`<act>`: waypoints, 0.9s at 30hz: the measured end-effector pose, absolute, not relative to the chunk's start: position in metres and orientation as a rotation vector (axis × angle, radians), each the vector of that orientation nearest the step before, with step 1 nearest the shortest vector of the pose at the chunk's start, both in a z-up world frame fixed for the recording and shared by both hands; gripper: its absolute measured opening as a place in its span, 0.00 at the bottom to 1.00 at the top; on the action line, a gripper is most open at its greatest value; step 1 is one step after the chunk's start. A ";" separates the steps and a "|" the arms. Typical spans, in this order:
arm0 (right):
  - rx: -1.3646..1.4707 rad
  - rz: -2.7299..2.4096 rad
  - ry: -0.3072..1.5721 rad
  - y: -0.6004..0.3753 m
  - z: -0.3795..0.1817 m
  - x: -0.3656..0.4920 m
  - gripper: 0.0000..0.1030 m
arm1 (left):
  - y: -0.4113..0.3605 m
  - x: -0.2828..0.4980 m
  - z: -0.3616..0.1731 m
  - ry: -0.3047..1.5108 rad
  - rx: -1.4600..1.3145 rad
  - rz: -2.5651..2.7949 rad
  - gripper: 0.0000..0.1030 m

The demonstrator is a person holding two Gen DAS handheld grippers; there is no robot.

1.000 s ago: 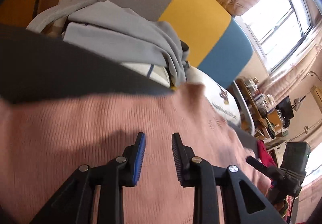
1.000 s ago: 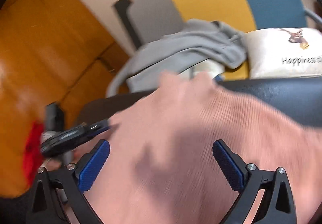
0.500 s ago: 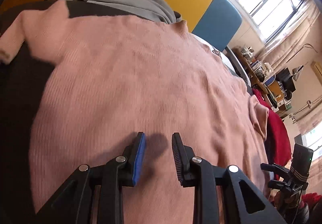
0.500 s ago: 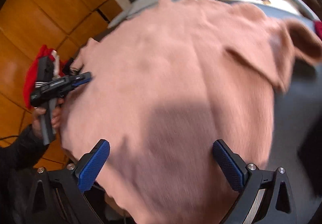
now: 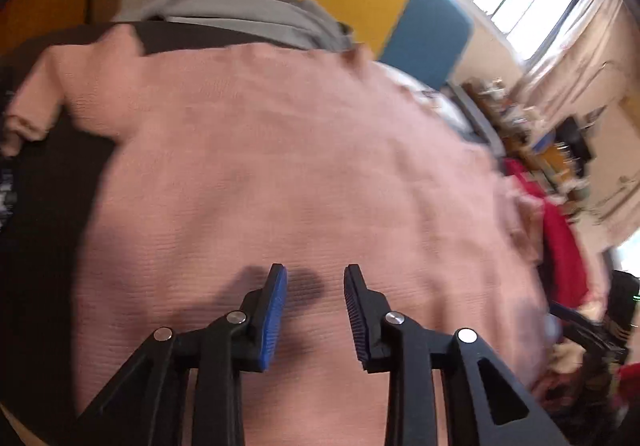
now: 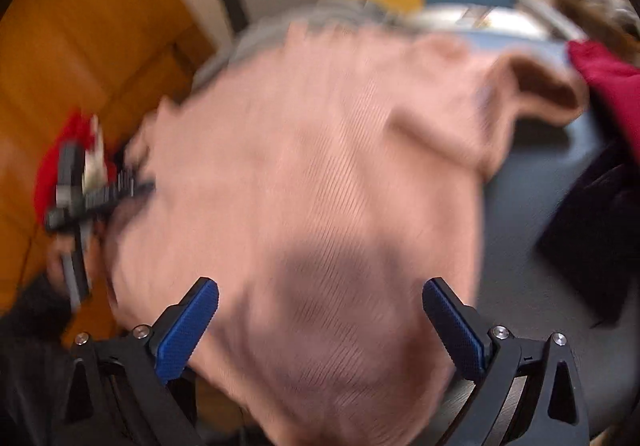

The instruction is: Fold clothes

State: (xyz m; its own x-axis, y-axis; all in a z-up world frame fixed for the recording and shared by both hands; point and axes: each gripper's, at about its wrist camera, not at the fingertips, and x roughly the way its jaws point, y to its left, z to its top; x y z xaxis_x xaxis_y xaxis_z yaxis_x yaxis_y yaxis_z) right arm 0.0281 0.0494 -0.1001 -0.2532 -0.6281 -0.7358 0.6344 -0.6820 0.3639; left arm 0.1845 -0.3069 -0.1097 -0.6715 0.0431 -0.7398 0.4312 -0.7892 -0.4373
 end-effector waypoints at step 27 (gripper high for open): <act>1.069 -1.792 -1.158 0.103 -0.142 -0.091 0.06 | -0.196 0.042 -0.118 1.749 1.478 -2.645 0.54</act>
